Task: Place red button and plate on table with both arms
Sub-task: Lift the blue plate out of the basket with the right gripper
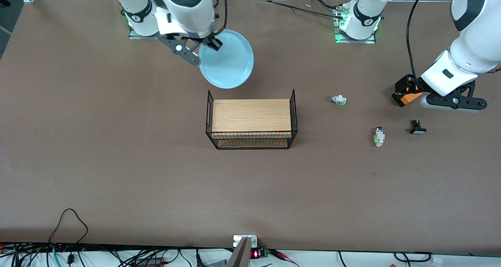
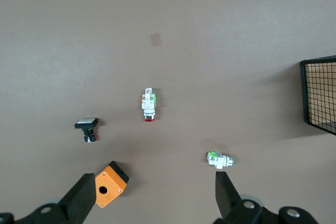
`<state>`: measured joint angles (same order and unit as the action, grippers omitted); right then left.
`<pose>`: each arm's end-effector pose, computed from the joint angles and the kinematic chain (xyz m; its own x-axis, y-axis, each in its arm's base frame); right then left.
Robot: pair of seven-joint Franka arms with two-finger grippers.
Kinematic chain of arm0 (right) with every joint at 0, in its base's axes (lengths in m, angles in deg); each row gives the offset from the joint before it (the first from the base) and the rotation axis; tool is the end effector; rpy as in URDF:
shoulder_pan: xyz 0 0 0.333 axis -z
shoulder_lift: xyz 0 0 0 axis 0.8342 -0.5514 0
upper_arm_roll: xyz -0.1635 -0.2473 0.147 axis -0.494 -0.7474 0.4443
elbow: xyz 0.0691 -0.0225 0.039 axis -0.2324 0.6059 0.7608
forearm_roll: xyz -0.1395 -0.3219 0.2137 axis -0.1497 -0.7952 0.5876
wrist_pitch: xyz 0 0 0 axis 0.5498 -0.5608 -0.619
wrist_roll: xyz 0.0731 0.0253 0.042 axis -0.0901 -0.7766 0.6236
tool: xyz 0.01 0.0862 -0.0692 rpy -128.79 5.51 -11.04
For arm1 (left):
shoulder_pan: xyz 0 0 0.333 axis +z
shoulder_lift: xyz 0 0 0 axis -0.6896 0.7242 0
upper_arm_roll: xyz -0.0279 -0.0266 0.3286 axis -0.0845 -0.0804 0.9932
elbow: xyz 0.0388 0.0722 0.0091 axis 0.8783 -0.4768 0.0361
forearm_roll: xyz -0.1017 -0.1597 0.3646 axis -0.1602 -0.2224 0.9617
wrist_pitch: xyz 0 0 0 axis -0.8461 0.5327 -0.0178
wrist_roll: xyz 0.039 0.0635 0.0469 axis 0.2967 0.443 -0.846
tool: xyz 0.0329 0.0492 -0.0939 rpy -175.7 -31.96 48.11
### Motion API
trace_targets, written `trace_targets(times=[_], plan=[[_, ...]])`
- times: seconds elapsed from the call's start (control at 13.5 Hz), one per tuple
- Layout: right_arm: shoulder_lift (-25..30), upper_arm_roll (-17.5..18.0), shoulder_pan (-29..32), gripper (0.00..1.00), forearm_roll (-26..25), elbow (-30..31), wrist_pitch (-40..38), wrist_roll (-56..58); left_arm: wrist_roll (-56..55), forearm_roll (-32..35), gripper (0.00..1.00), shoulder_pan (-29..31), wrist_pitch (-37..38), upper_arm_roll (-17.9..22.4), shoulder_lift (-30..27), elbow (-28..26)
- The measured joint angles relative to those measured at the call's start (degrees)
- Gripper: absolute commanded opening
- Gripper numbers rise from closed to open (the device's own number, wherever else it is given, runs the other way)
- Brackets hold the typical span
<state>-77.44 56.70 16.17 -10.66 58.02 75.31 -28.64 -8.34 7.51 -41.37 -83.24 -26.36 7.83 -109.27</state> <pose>0.4557 0.3989 0.5579 0.7843 -0.5632 -0.2602 -0.4827 -0.8175 0.3143 0.5825 -0.0556 0.5535 0.9919 -0.1243 -0.0255 -0.1256 -0.9903 -0.0598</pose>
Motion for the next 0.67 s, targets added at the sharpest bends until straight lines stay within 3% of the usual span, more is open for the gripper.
trace_targets(times=[0.37, 0.67], plan=[[0.8, -0.9, 9.7, 0.0, -5.4, 0.1, -7.0, 22.6, 0.0, 0.0, 1.0, 0.0, 0.0, 0.0, 0.0, 0.0], [0.4, -1.8, 19.9, 0.0, -9.7, 0.7, -6.3, 43.0, 0.0, 0.0, 1.0, 0.0, 0.0, 0.0, 0.0, 0.0]])
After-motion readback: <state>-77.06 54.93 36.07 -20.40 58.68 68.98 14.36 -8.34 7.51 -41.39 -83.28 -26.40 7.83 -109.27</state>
